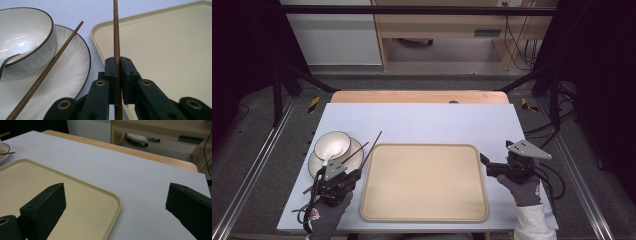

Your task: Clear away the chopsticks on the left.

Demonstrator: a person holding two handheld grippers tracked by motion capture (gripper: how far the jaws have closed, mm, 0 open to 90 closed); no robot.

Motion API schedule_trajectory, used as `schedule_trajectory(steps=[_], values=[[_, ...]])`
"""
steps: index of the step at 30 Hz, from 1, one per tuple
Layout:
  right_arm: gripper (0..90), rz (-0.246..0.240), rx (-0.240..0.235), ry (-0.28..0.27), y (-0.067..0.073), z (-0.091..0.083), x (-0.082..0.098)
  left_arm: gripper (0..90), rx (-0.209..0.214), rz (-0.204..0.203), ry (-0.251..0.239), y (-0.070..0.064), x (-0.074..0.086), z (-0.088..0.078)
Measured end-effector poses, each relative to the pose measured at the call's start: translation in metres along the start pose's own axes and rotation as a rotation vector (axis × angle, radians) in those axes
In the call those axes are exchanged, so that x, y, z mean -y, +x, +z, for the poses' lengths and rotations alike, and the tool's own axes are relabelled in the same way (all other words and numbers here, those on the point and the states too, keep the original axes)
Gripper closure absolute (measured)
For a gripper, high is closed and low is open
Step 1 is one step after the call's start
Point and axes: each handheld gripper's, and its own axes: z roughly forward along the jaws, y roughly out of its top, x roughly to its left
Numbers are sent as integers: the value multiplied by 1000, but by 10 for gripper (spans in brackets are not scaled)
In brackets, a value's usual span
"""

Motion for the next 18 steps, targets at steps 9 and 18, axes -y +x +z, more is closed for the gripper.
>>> schedule_trajectory(steps=[9,18], values=[[31,2,-7,1,2,2,1,843,-41,-116,-45,-7,2,2],[31,-2,-17,8,3,4,2,843,-55,-189,-42,-25,14,9]])
